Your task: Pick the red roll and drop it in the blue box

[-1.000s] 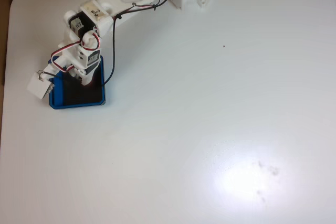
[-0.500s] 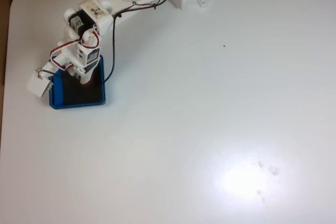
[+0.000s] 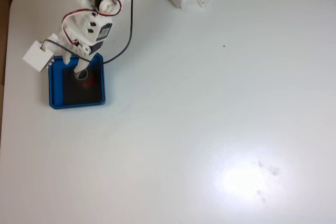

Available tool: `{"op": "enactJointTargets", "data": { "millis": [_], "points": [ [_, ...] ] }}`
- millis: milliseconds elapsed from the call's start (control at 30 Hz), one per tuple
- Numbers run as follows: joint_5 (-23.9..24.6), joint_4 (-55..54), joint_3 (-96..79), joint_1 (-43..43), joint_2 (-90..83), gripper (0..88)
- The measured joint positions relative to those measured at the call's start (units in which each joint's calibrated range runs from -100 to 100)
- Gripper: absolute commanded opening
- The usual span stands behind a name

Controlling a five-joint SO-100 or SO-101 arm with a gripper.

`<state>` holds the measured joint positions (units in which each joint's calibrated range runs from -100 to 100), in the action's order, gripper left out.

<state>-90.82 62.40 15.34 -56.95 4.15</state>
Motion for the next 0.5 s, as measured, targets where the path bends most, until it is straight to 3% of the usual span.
{"op": "enactJointTargets", "data": {
  "millis": [500],
  "points": [
    [0.0, -26.11, -42.24, 4.06, -28.2, 5.5]
  ]
}}
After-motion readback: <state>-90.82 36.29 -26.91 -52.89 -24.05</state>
